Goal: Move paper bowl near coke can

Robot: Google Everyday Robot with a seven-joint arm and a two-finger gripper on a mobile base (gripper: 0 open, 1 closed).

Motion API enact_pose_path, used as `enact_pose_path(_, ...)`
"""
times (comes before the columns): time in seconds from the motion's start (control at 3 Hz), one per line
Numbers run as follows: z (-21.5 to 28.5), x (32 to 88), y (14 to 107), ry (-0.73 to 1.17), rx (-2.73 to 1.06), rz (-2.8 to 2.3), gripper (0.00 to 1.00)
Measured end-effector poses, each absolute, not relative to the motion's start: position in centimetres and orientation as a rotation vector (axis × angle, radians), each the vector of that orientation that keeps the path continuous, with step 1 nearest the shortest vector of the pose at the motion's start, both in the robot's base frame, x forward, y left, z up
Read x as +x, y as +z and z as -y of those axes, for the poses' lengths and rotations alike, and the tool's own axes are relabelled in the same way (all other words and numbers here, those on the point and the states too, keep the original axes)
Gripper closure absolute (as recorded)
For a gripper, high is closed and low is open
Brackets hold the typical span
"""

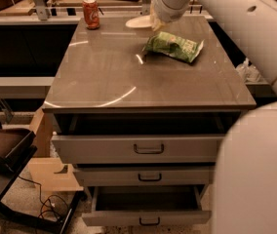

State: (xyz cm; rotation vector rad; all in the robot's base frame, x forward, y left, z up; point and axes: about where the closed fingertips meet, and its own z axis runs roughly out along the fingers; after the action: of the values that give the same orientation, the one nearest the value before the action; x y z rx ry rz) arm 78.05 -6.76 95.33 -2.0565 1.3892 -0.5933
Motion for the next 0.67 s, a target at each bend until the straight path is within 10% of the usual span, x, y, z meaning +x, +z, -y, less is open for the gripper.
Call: enact_pose_path(0.67, 6.7, 83.9, 93.7, -0.571, -2.093, -1.364, 1.0)
